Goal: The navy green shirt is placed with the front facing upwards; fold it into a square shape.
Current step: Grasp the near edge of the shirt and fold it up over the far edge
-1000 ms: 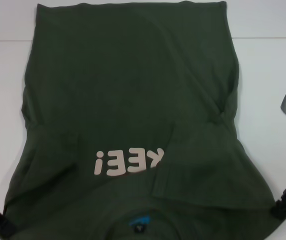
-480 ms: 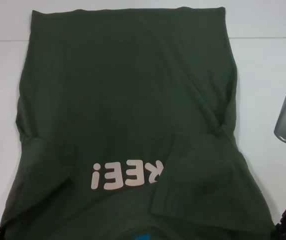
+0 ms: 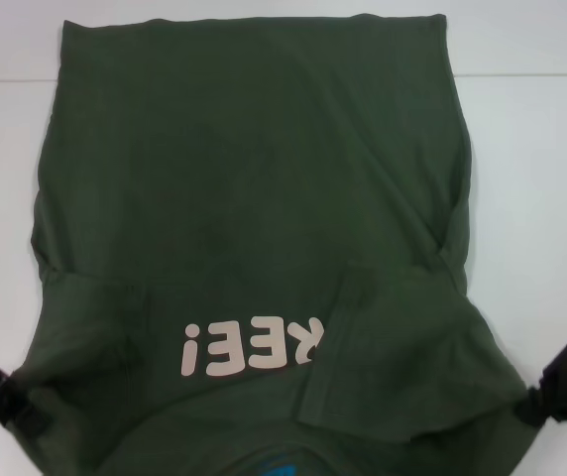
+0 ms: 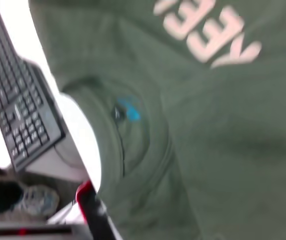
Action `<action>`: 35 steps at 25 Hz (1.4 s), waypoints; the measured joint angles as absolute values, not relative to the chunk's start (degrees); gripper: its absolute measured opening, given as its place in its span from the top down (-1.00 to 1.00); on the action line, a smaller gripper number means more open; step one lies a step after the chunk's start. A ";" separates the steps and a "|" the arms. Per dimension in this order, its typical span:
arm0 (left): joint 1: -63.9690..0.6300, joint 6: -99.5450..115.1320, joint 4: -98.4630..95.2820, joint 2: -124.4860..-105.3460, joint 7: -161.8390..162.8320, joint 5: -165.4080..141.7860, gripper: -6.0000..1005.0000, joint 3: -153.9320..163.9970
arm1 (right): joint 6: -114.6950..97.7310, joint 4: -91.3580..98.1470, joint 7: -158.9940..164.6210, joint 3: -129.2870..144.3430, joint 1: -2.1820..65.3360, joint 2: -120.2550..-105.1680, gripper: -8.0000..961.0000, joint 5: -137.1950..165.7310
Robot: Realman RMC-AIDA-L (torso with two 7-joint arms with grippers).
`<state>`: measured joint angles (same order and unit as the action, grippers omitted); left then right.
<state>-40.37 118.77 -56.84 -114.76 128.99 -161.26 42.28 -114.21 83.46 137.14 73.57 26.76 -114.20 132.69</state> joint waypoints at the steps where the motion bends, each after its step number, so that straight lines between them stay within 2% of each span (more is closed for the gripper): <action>1: -40.52 118.73 -56.84 -114.63 128.72 -160.88 0.88 41.49 | -114.21 83.47 136.30 72.16 26.77 -114.06 0.93 132.20; 7: -41.79 118.11 -56.94 -113.54 128.09 -157.54 0.88 37.18 | -114.07 83.38 132.32 65.22 27.28 -113.48 0.92 130.37; 11: -42.70 115.74 -56.67 -113.29 128.11 -156.53 0.88 35.39 | -113.25 81.99 130.28 58.49 29.14 -114.25 0.92 130.77; 15: -43.37 112.75 -56.41 -113.50 128.21 -154.05 0.88 34.75 | -111.33 80.76 128.53 54.97 30.24 -114.73 0.92 130.91; 35: -43.77 98.18 -54.26 -114.38 128.40 -147.90 0.88 34.89 | -92.66 70.69 121.59 47.43 30.66 -115.07 0.92 130.60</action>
<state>-43.77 98.18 -54.26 -114.38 128.40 -147.90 34.89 -92.66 70.69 121.59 47.43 30.66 -115.07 130.60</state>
